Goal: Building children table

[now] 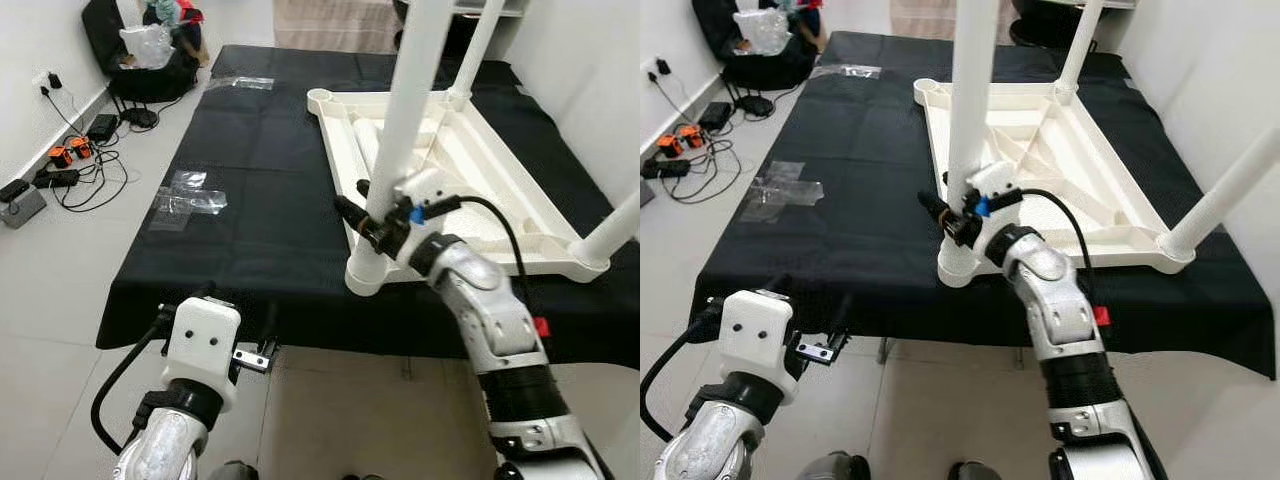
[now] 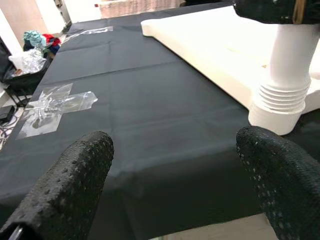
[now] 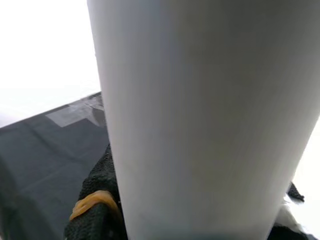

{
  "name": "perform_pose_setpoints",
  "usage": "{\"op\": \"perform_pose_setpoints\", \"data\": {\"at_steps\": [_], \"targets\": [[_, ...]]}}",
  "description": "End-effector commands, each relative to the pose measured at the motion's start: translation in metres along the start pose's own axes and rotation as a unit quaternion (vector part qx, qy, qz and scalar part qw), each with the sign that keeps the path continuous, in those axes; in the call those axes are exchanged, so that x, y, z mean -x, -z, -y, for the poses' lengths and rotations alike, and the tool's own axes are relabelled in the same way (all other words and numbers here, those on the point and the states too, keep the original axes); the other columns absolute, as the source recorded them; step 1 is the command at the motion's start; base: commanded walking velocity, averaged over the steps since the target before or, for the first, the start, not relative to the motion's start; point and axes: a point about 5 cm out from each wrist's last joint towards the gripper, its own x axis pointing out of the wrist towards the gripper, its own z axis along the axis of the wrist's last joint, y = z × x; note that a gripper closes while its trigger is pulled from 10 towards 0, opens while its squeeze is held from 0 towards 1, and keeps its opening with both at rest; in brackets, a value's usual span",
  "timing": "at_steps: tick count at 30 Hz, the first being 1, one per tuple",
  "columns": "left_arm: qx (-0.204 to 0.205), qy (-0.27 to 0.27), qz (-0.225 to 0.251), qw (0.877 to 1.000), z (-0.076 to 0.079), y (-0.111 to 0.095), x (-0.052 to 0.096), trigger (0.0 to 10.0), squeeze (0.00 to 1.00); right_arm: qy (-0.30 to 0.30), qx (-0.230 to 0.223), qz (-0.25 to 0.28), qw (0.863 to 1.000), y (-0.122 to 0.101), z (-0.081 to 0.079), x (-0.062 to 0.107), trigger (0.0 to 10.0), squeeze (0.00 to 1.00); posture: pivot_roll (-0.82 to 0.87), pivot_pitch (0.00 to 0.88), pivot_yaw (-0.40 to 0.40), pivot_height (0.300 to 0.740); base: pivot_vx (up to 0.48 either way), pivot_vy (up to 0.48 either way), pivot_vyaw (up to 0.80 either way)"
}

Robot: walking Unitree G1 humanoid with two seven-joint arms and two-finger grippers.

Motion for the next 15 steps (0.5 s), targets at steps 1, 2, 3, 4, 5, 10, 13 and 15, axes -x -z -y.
{"op": "perform_pose_setpoints", "data": {"at_steps": [1,2,3,4,5,10,13,15], "targets": [[-0.004,-0.002,-0.007,1.0,0.0,0.001,0.002,10.0,0.0,0.064,-0.015,-0.063,0.996,0.022,0.011,0.004,10.0,0.0,0.09,0.222,-0.07,0.74,0.0,0.0,0.0],[-0.004,-0.002,-0.007,1.0,0.0,0.001,0.002,10.0,0.0,0.087,-0.023,-0.066,0.994,0.022,0.013,0.002,10.0,0.0,0.09,0.221,-0.071,0.74,0.0,0.0,0.0],[-0.003,-0.003,-0.007,1.0,0.0,0.001,0.002,10.0,0.0,0.112,-0.03,-0.068,0.991,0.022,0.016,0.001,10.0,0.0,0.09,0.22,-0.072,0.74,0.0,0.0,0.0],[-0.003,-0.004,-0.007,1.0,0.0,0.001,0.002,10.0,0.0,0.127,-0.033,-0.069,0.989,0.022,0.018,0.0,10.0,0.0,0.09,0.22,-0.072,0.74,0.0,0.0,0.0],[-0.003,-0.004,-0.007,1.0,0.0,0.001,0.002,10.0,0.0,0.127,-0.033,-0.069,0.989,0.022,0.018,0.0,10.0,0.0,0.09,0.22,-0.072,0.74,0.0,0.0,0.0],[-0.003,-0.005,-0.006,1.0,0.0,0.001,0.002,10.0,0.0,0.219,-0.035,-0.072,0.972,0.02,0.028,-0.001,10.0,0.0,0.09,0.212,-0.077,0.74,0.0,0.0,0.0],[-0.003,-0.005,-0.006,1.0,0.001,0.001,0.002,10.0,0.0,0.237,-0.036,-0.07,0.968,0.019,0.027,-0.001,10.0,0.0,0.09,0.212,-0.077,0.74,0.0,0.0,0.0],[-0.003,-0.004,-0.006,1.0,0.001,0.002,0.002,10.0,0.0,0.268,-0.037,-0.067,0.96,0.018,0.027,0.0,10.0,0.0,0.09,0.208,-0.077,0.74,0.0,0.0,0.0]]}}
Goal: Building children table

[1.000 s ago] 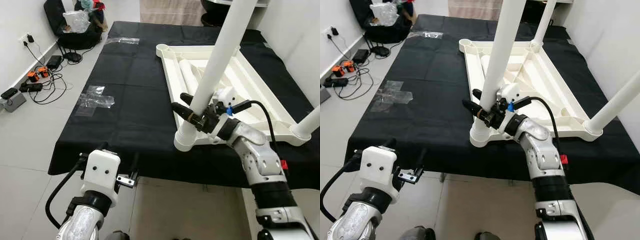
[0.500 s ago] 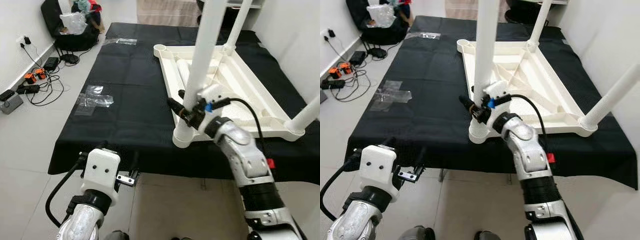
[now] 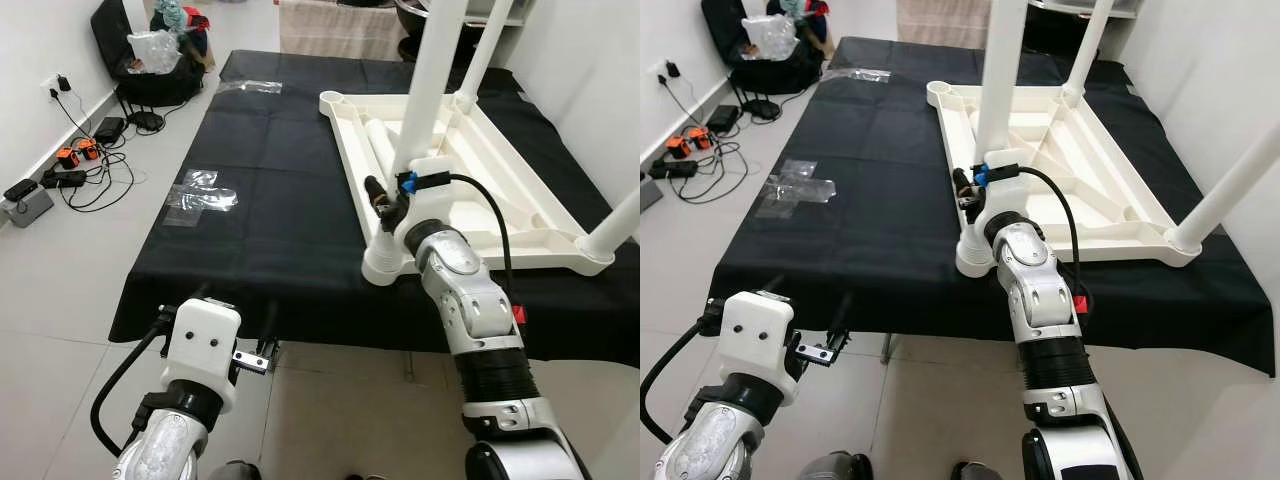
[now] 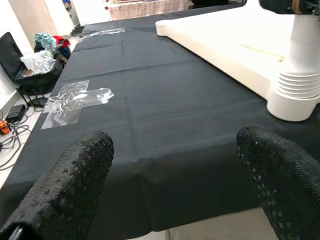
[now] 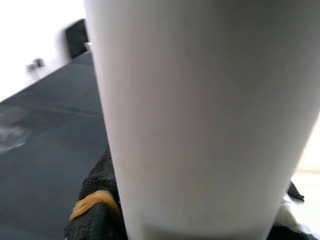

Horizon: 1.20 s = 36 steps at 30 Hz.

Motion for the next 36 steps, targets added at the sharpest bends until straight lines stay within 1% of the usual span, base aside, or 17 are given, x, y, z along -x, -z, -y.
{"op": "perform_pose_setpoints", "data": {"at_steps": [1,4,6,7,11,16,18,19,22,23,26,27,28,30,32,34,36], "targets": [[-0.002,0.003,-0.004,1.0,0.001,0.001,0.001,10.0,0.0,0.064,0.002,-0.029,0.998,0.013,0.013,0.005,10.0,0.0,0.09,0.208,-0.077,0.74,0.0,0.0,0.0],[-0.002,0.003,-0.004,1.0,0.001,0.001,0.001,10.0,0.0,0.074,0.0,-0.028,0.997,0.014,0.013,0.006,10.0,0.0,0.09,0.205,-0.077,0.74,0.0,0.0,0.0],[-0.002,0.003,-0.004,1.0,0.001,0.001,0.001,10.0,0.0,0.108,-0.022,-0.035,0.993,0.017,0.016,0.009,10.0,0.0,0.09,0.205,-0.077,0.74,0.0,0.0,0.0],[-0.002,0.003,-0.004,1.0,0.001,0.001,0.001,10.0,0.0,0.108,-0.022,-0.035,0.993,0.017,0.016,0.009,10.0,0.0,0.09,0.205,-0.077,0.74,0.0,0.0,0.0],[-0.002,0.003,-0.004,1.0,0.001,0.002,0.001,10.0,0.0,0.15,-0.068,-0.05,0.985,0.023,0.019,0.012,10.0,0.0,0.09,0.199,-0.076,0.74,0.0,0.0,0.0],[-0.003,0.005,-0.003,1.0,0.001,0.002,0.001,10.0,0.0,0.19,-0.078,-0.034,0.978,0.019,0.026,0.012,10.0,0.0,0.09,0.198,-0.073,0.74,0.0,0.0,0.0],[-0.003,0.005,-0.003,1.0,0.001,0.002,0.001,10.0,0.0,0.19,-0.078,-0.034,0.978,0.019,0.026,0.012,10.0,0.0,0.09,0.198,-0.073,0.74,0.0,0.0,0.0],[-0.004,0.006,-0.003,1.0,0.001,0.002,0.001,10.0,0.0,0.211,-0.085,-0.036,0.973,0.019,0.029,0.013,10.0,0.0,0.09,0.198,-0.073,0.74,0.0,0.0,0.0],[-0.005,0.006,-0.002,1.0,0.0,0.001,0.0,10.0,0.0,0.255,-0.13,-0.04,0.957,0.024,0.034,0.017,10.0,0.0,0.1,0.203,-0.072,0.74,0.0,0.0,0.0],[-0.005,0.006,-0.002,1.0,0.0,0.001,0.0,10.0,0.0,0.255,-0.13,-0.04,0.957,0.024,0.034,0.017,10.0,0.0,0.1,0.203,-0.072,0.74,0.0,0.0,0.0],[-0.007,0.007,-0.003,1.0,-0.001,0.001,0.0,10.0,0.0,0.251,-0.207,-0.031,0.945,0.025,0.029,0.018,10.0,0.0,0.1,0.205,-0.069,0.74,0.0,0.0,0.0],[-0.007,0.007,-0.003,1.0,-0.001,0.001,0.0,10.0,0.0,0.251,-0.207,-0.031,0.945,0.025,0.029,0.018,10.0,0.0,0.1,0.205,-0.069,0.74,0.0,0.0,0.0],[-0.008,0.007,-0.003,1.0,-0.001,0.001,0.0,10.0,0.0,0.247,-0.229,-0.027,0.941,0.025,0.027,0.018,10.0,0.0,0.1,0.206,-0.068,0.74,0.0,0.0,0.0],[-0.008,0.007,-0.003,1.0,-0.001,0.001,0.0,10.0,0.0,0.245,-0.24,-0.024,0.939,0.025,0.026,0.018,10.0,0.0,0.1,0.206,-0.068,0.74,0.0,0.0,0.0],[-0.008,0.007,-0.003,1.0,-0.001,0.001,0.0,10.0,0.0,0.239,-0.24,-0.015,0.941,0.023,0.024,0.018,10.0,0.0,0.1,0.206,-0.068,0.74,0.0,0.0,0.0],[-0.008,0.007,-0.002,1.0,-0.001,0.001,0.0,10.0,0.0,0.233,-0.222,-0.007,0.947,0.02,0.023,0.018,10.0,0.0,0.1,0.208,-0.065,0.74,0.0,0.0,0.0],[-0.008,0.008,-0.002,1.0,-0.001,0.0,0.0,10.0,0.0,0.221,-0.189,0.011,0.957,0.014,0.02,0.017,10.0,0.0,0.1,0.208,-0.065,0.74,0.0,0.0,0.0]]}}
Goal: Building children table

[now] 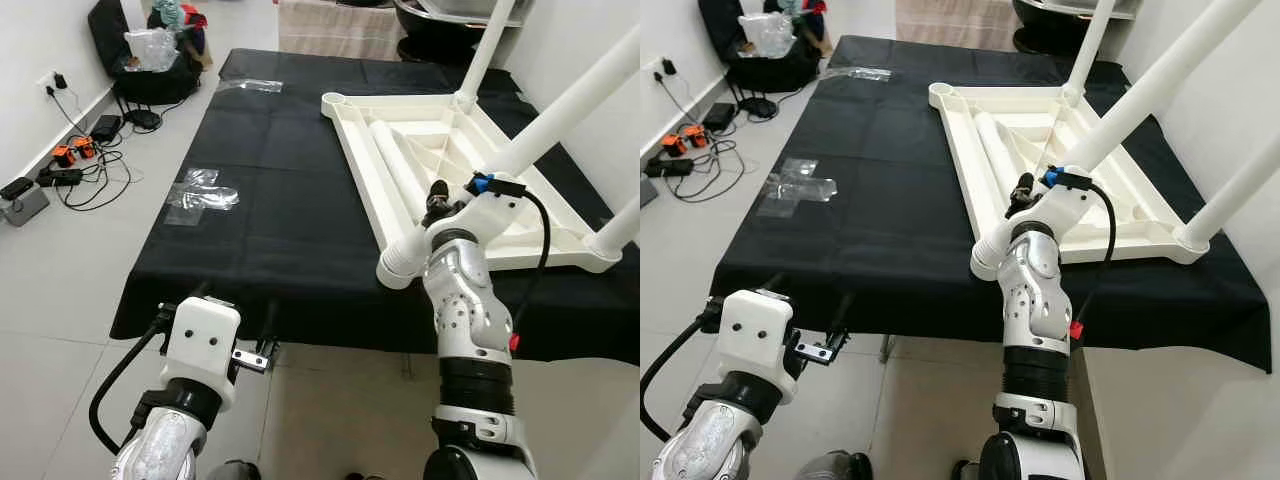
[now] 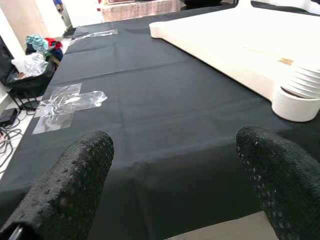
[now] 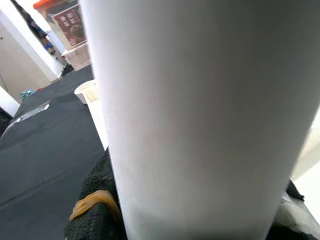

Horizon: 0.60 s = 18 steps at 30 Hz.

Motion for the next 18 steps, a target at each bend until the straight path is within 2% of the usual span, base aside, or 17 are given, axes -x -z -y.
{"op": "perform_pose_setpoints", "data": {"at_steps": [1,3,5,6,8,9,10,13,17,18], "targets": [[-0.004,0.001,-0.006,1.0,-0.001,0.001,0.001,10.0,0.0,0.013,0.023,0.0,1.0,0.007,0.007,0.003,10.0,0.0,0.1,0.208,-0.065,0.74,0.0,0.0,0.0],[-0.004,0.001,-0.006,1.0,0.0,0.001,0.001,10.0,0.0,0.001,0.036,0.01,0.999,0.005,0.004,0.003,10.0,0.0,0.1,0.208,-0.065,0.74,0.0,0.0,0.0],[-0.004,0.001,-0.006,1.0,0.0,0.001,0.0,10.0,0.0,-0.08,0.062,0.057,0.993,-0.005,-0.017,0.008,10.0,0.0,0.1,0.209,-0.067,0.74,0.0,0.0,0.0],[-0.004,0.001,-0.006,1.0,0.0,0.001,0.0,10.0,0.0,-0.08,0.062,0.057,0.993,-0.005,-0.017,0.008,10.0,0.0,0.1,0.209,-0.067,0.74,0.0,0.0,0.0],[-0.004,0.001,-0.005,1.0,0.0,0.001,0.0,10.0,0.0,-0.174,0.083,0.086,0.978,-0.012,-0.038,0.014,10.0,0.0,0.1,0.208,-0.067,0.74,0.0,0.0,0.0],[-0.003,0.001,-0.005,1.0,0.0,0.001,0.0,10.0,0.0,-0.196,0.088,0.09,0.972,-0.012,-0.042,0.015,10.0,0.0,0.1,0.208,-0.067,0.74,0.0,0.0,0.0],[-0.003,0.001,-0.005,1.0,0.0,0.001,0.0,10.0,0.0,-0.226,0.082,0.075,0.968,-0.009,-0.047,0.016,10.0,0.0,0.1,0.208,-0.067,0.74,0.0,0.0,0.0],[-0.003,0.001,-0.005,1.0,0.0,0.001,-0.001,10.0,0.0,-0.244,0.077,0.064,0.964,-0.007,-0.049,0.017,10.0,0.0,0.1,0.208,-0.069,0.74,0.0,0.0,0.0],[-0.003,-0.001,-0.004,1.0,-0.001,0.001,-0.001,10.0,0.0,-0.323,0.103,0.03,0.94,0.008,-0.052,0.024,10.0,0.0,0.1,0.21,-0.072,0.74,0.0,0.0,0.0],[-0.003,-0.001,-0.004,1.0,-0.001,0.001,-0.001,10.0,0.0,-0.323,0.103,0.03,0.94,0.008,-0.052,0.024,10.0,0.0,0.1,0.21,-0.072,0.74,0.0,0.0,0.0]]}}
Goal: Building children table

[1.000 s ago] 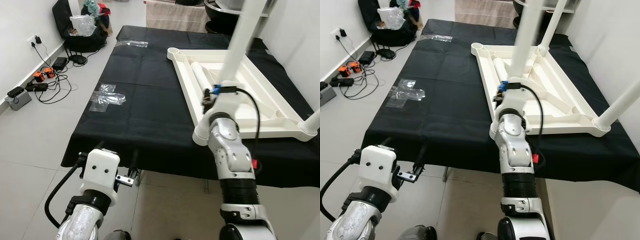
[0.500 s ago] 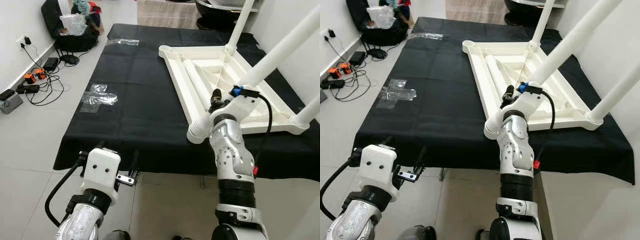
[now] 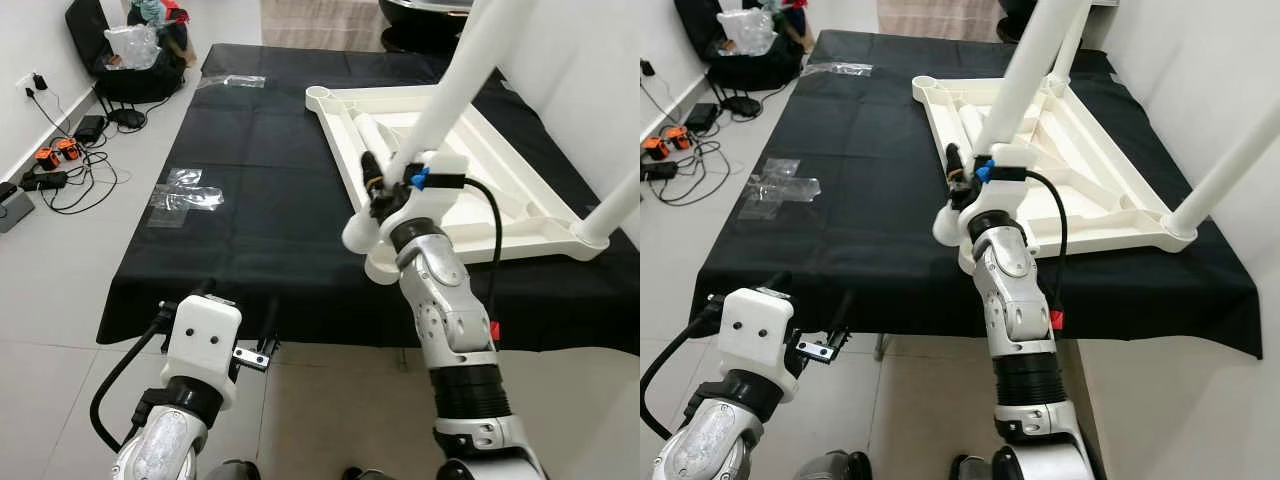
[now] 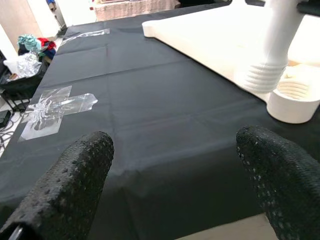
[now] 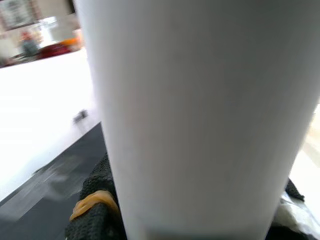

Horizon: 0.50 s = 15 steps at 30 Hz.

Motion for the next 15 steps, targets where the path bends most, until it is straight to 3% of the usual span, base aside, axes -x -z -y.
{"op": "perform_pose_setpoints", "data": {"at_steps": [1,4,5,6,8,12,15], "targets": [[-0.003,-0.001,-0.007,1.0,-0.001,0.002,0.001,10.0,0.0,-0.023,0.003,-0.008,1.0,0.005,-0.001,0.003,10.0,0.0,0.1,0.211,-0.072,0.74,0.0,0.0,0.0],[-0.003,-0.003,-0.007,1.0,-0.001,0.002,0.001,10.0,0.0,-0.038,0.011,0.001,0.999,0.001,0.004,0.001,10.0,0.0,0.1,0.211,-0.072,0.74,0.0,0.0,0.0],[-0.003,-0.003,-0.008,1.0,-0.001,0.002,0.001,10.0,0.0,0.015,0.064,0.015,0.998,-0.006,0.026,-0.007,10.0,0.0,0.1,0.211,-0.072,0.74,0.0,0.0,0.0],[-0.002,-0.003,-0.008,1.0,-0.001,0.002,0.001,10.0,0.0,0.053,0.085,0.016,0.995,-0.01,0.04,-0.01,10.0,0.0,0.09,0.215,-0.073,0.74,0.0,0.0,0.0],[-0.002,-0.002,-0.008,1.0,-0.001,0.002,0.001,10.0,0.0,0.075,0.096,0.016,0.992,-0.012,0.048,-0.011,10.0,0.0,0.09,0.215,-0.073,0.74,0.0,0.0,0.0],[-0.002,-0.002,-0.008,1.0,0.0,0.002,0.002,10.0,0.0,0.082,0.07,0.034,0.994,-0.025,0.067,-0.012,10.0,0.0,0.1,0.219,-0.069,0.74,0.0,0.0,0.0],[-0.002,-0.002,-0.009,1.0,0.0,0.002,0.002,10.0,0.0,0.058,0.047,0.042,0.996,-0.031,0.07,-0.011,10.0,0.0,0.1,0.217,-0.07,0.74,0.0,0.0,0.0]]}}
